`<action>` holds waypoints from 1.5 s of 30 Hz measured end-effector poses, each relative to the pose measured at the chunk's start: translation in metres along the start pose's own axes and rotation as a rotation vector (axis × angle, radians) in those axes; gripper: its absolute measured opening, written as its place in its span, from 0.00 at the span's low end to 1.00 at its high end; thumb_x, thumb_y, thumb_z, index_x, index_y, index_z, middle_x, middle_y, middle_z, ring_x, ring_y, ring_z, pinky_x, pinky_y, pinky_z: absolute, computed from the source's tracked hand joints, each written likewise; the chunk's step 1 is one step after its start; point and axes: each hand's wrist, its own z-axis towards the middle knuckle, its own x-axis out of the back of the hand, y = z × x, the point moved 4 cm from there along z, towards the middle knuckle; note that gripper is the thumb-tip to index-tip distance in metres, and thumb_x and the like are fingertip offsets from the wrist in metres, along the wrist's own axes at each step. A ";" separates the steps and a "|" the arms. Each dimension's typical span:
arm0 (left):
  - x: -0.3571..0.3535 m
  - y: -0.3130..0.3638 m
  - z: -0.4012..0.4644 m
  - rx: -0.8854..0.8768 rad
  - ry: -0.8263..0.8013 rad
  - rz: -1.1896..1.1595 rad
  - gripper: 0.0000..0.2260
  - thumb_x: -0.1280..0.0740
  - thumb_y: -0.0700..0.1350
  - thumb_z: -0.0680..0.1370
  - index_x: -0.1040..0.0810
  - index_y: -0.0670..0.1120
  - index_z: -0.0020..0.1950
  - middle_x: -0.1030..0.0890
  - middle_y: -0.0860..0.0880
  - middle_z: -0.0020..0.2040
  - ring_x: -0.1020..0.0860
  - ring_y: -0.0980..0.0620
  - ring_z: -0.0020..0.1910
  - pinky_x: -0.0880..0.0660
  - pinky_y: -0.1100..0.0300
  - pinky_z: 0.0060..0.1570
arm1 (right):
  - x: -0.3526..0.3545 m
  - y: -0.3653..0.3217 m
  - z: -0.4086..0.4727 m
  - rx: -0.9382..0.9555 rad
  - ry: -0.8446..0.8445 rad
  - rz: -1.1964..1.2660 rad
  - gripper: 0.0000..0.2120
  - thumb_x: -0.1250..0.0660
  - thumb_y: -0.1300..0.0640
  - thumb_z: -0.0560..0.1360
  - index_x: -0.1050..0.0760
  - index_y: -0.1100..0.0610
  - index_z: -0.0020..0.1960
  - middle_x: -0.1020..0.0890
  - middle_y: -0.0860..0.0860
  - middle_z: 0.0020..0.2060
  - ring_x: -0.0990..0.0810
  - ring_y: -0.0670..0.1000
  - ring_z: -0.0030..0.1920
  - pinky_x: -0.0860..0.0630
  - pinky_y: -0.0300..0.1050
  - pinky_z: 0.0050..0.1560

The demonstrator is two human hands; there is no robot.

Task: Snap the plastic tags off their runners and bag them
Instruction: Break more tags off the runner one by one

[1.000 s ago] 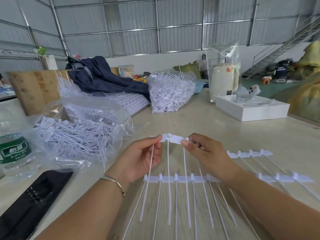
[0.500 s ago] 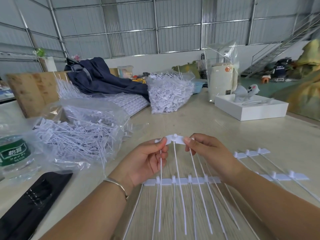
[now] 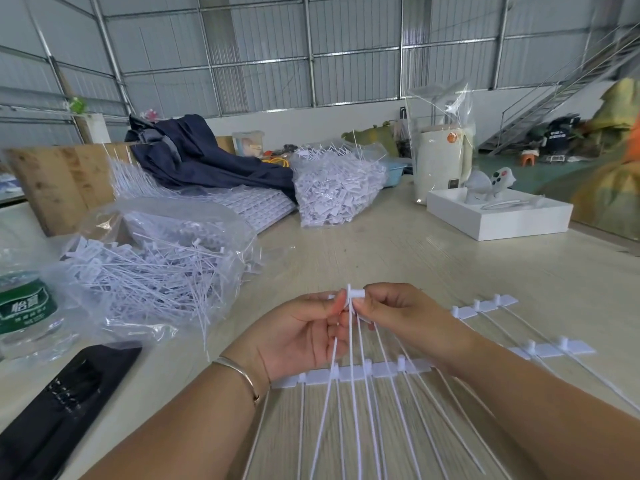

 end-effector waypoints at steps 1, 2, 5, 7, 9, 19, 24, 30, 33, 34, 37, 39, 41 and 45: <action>0.001 0.001 0.000 -0.001 0.006 -0.010 0.10 0.21 0.52 0.67 0.14 0.47 0.42 0.18 0.53 0.35 0.23 0.59 0.32 0.25 0.64 0.35 | 0.001 -0.001 0.000 -0.004 0.017 -0.008 0.16 0.36 0.41 0.69 0.23 0.54 0.34 0.25 0.41 0.29 0.27 0.39 0.33 0.32 0.30 0.39; 0.002 0.001 0.000 0.001 0.028 -0.028 0.10 0.21 0.51 0.66 0.14 0.46 0.42 0.19 0.53 0.34 0.23 0.58 0.31 0.25 0.64 0.35 | 0.002 0.000 0.001 -0.006 0.042 -0.020 0.16 0.35 0.41 0.68 0.25 0.54 0.33 0.27 0.44 0.28 0.29 0.41 0.32 0.33 0.31 0.38; 0.012 0.002 0.000 0.011 0.166 -0.142 0.13 0.18 0.46 0.62 0.18 0.45 0.39 0.24 0.51 0.31 0.26 0.55 0.28 0.27 0.62 0.32 | 0.008 0.000 0.002 -0.015 0.136 -0.078 0.21 0.34 0.40 0.69 0.28 0.58 0.33 0.34 0.51 0.30 0.35 0.46 0.32 0.37 0.34 0.33; 0.016 0.003 0.000 0.001 0.220 -0.195 0.13 0.20 0.43 0.64 0.23 0.45 0.38 0.29 0.51 0.28 0.32 0.55 0.25 0.31 0.64 0.30 | 0.013 0.001 0.003 -0.015 0.185 -0.095 0.22 0.33 0.41 0.70 0.29 0.60 0.33 0.36 0.48 0.27 0.37 0.45 0.30 0.39 0.32 0.30; 0.020 0.005 -0.001 -0.007 0.291 -0.210 0.12 0.24 0.41 0.68 0.28 0.46 0.36 0.35 0.52 0.27 0.37 0.57 0.23 0.35 0.65 0.27 | 0.019 0.004 0.005 -0.006 0.223 -0.102 0.26 0.33 0.41 0.69 0.28 0.66 0.34 0.35 0.46 0.25 0.37 0.44 0.28 0.39 0.30 0.28; 0.023 0.008 -0.005 0.005 0.459 0.076 0.09 0.30 0.44 0.70 0.26 0.49 0.31 0.44 0.55 0.23 0.46 0.58 0.20 0.45 0.65 0.24 | 0.026 0.024 0.012 -0.041 0.246 -0.112 0.22 0.28 0.46 0.70 0.24 0.66 0.34 0.34 0.54 0.29 0.37 0.50 0.30 0.39 0.34 0.30; 0.025 0.008 -0.005 0.031 0.477 0.166 0.13 0.29 0.42 0.67 0.32 0.49 0.29 0.44 0.55 0.22 0.47 0.57 0.20 0.48 0.62 0.27 | 0.029 0.025 0.011 -0.090 0.225 -0.117 0.21 0.27 0.40 0.66 0.21 0.59 0.31 0.30 0.58 0.32 0.32 0.50 0.35 0.34 0.36 0.37; 0.027 0.006 -0.003 0.076 0.456 0.377 0.13 0.33 0.36 0.70 0.34 0.46 0.31 0.44 0.53 0.24 0.47 0.55 0.21 0.46 0.65 0.24 | 0.028 0.022 0.010 -0.097 0.154 -0.080 0.17 0.26 0.52 0.68 0.22 0.67 0.34 0.27 0.59 0.32 0.28 0.50 0.36 0.33 0.40 0.42; 0.022 0.005 -0.004 0.128 0.428 0.530 0.09 0.31 0.39 0.64 0.31 0.43 0.32 0.42 0.52 0.24 0.45 0.55 0.21 0.45 0.67 0.22 | 0.029 0.016 0.008 -0.075 0.187 -0.044 0.19 0.28 0.58 0.70 0.29 0.72 0.33 0.33 0.58 0.31 0.35 0.51 0.34 0.36 0.37 0.36; 0.021 0.005 -0.003 0.128 0.423 0.537 0.09 0.30 0.38 0.65 0.30 0.43 0.32 0.42 0.52 0.24 0.45 0.55 0.21 0.45 0.67 0.22 | 0.031 0.013 0.008 -0.062 0.205 -0.037 0.18 0.29 0.58 0.71 0.30 0.69 0.30 0.35 0.57 0.30 0.35 0.50 0.33 0.37 0.34 0.33; 0.024 0.005 -0.003 0.076 0.426 0.427 0.15 0.28 0.35 0.72 0.29 0.47 0.31 0.41 0.52 0.26 0.44 0.56 0.23 0.43 0.65 0.23 | 0.031 0.009 0.006 -0.061 0.206 -0.050 0.20 0.30 0.52 0.74 0.32 0.57 0.27 0.35 0.51 0.27 0.36 0.44 0.28 0.37 0.32 0.33; 0.026 0.006 -0.004 0.031 0.447 0.359 0.17 0.29 0.35 0.73 0.34 0.49 0.33 0.42 0.52 0.28 0.44 0.56 0.24 0.43 0.65 0.25 | 0.029 0.009 0.005 -0.063 0.205 -0.092 0.22 0.34 0.43 0.74 0.31 0.57 0.30 0.36 0.48 0.27 0.37 0.45 0.29 0.38 0.38 0.36; 0.029 0.006 -0.005 -0.004 0.510 0.270 0.18 0.31 0.35 0.76 0.37 0.49 0.34 0.40 0.52 0.27 0.42 0.57 0.23 0.41 0.66 0.23 | 0.030 0.010 0.005 -0.041 0.227 -0.176 0.24 0.40 0.37 0.73 0.31 0.57 0.33 0.36 0.47 0.27 0.37 0.46 0.30 0.39 0.40 0.36; 0.029 0.005 -0.005 0.073 0.550 0.050 0.12 0.36 0.50 0.79 0.34 0.48 0.40 0.31 0.51 0.29 0.39 0.58 0.20 0.44 0.69 0.16 | 0.030 0.017 0.008 0.023 0.223 -0.313 0.24 0.44 0.35 0.73 0.38 0.55 0.35 0.36 0.47 0.29 0.38 0.46 0.30 0.39 0.39 0.34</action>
